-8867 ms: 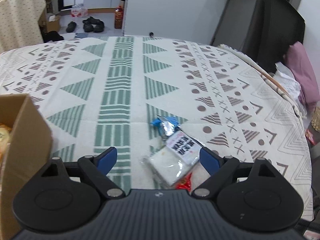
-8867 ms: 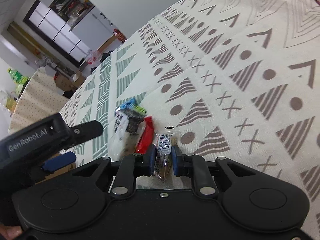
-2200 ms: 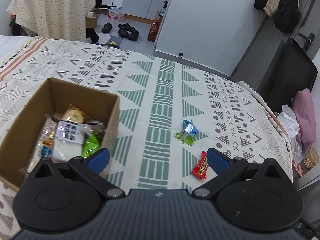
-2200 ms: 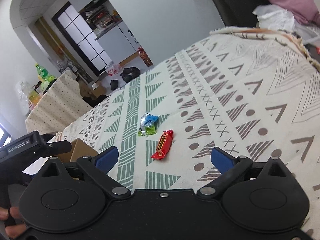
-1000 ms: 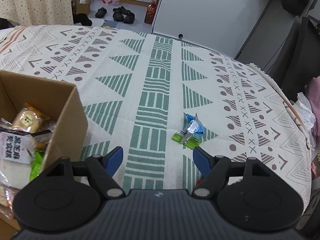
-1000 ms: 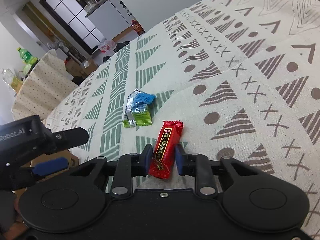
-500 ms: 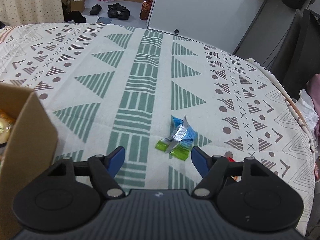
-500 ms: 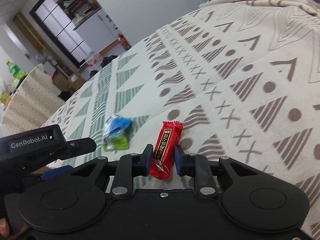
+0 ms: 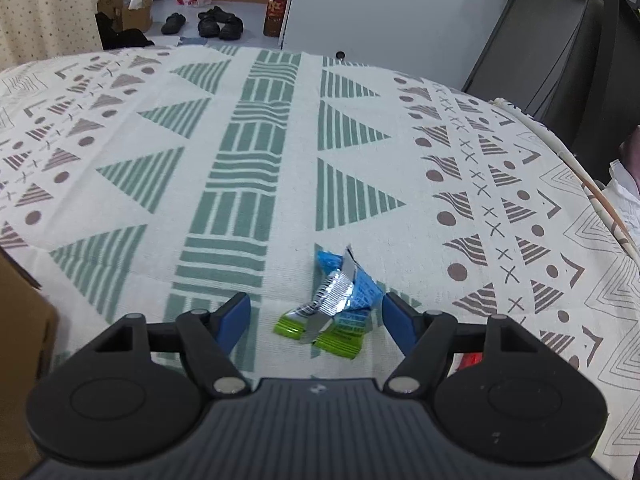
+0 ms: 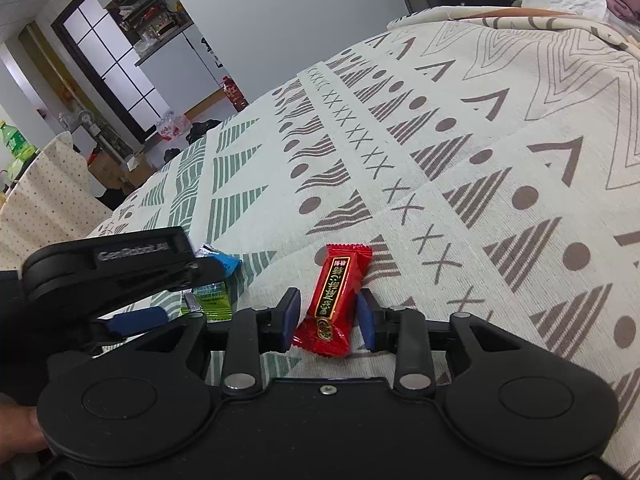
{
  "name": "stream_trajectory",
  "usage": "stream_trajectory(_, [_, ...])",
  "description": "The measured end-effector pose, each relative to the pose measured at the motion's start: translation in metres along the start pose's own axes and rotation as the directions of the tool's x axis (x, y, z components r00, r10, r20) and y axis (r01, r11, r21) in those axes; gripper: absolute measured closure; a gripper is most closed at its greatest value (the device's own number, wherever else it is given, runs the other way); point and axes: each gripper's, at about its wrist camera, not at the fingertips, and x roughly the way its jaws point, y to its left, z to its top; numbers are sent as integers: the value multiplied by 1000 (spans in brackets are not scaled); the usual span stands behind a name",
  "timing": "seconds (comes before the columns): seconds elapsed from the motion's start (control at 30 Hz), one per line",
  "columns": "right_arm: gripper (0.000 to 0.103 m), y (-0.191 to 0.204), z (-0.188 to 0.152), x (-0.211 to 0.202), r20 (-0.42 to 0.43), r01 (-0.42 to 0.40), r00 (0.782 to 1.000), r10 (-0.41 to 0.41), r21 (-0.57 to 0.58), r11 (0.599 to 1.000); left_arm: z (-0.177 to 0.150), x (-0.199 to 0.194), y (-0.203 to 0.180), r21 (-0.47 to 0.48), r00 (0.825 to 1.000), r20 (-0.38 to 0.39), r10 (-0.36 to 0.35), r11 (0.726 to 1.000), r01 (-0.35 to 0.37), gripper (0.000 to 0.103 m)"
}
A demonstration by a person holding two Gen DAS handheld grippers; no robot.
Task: Organize snacks
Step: 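Grasp the blue-green candy packet with the left gripper while the right gripper grasps the red candy bar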
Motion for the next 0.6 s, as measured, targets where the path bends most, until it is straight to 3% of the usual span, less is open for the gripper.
stream_trajectory(0.13, [75, 1, 0, 2, -2, 7, 1000, -7, -6, 1000, 1, 1, -1, -1, 1000, -7, 11, 1000, -11, 59])
stream_trajectory(0.6, [79, 6, 2, -8, -5, -60, 998, 60, 52, 997, -2, -58, 18, -59, 997, 37, 70, 996, -68, 62])
